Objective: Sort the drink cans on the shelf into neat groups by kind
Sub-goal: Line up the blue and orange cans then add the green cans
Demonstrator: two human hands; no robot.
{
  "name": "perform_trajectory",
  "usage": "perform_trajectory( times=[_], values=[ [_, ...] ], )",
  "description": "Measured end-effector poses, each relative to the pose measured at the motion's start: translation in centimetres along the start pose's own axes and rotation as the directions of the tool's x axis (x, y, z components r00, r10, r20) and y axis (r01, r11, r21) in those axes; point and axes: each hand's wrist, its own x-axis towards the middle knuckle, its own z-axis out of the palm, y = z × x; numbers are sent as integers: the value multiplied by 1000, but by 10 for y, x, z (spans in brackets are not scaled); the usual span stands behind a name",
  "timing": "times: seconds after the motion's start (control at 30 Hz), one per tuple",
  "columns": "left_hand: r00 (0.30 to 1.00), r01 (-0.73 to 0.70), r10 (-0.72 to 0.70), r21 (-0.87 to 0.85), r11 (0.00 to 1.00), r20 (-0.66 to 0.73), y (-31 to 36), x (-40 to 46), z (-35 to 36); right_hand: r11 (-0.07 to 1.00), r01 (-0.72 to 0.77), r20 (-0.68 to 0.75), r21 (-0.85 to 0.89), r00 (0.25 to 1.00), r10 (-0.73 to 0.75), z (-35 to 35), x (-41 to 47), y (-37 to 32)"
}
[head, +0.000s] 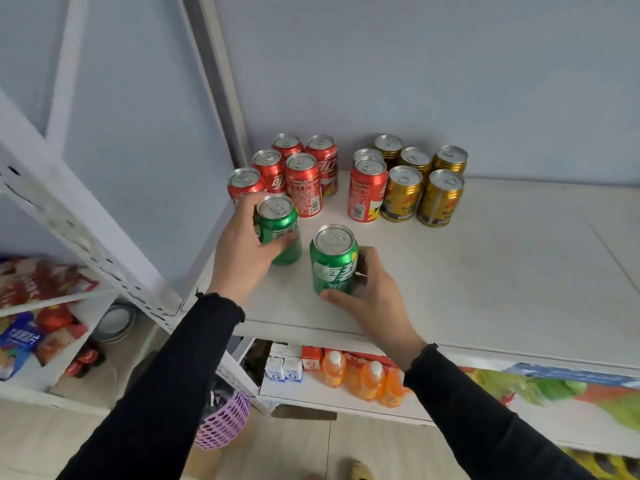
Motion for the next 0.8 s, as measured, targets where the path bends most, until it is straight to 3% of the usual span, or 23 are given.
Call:
perform_trajectory(
  times=[0.17,0.33,0.57,0.8],
  values=[
    [994,-86,91,-77,993,59,21,4,14,1000,-27,-199,5,980,27,-26,-11,0],
    [963,-178,203,-144,973,179,76,3,66,997,-71,-401,-14,914,60,-90,-36,7],
    [862,-289,374,-275,917,343,180,-26,185,989,-145,-607,-39,789,92,-218,-98,42],
    [806,-270,420,-373,888,416,298,-83,328,976,-210,-700,-62,706,108,-380,-171,107]
  ],
)
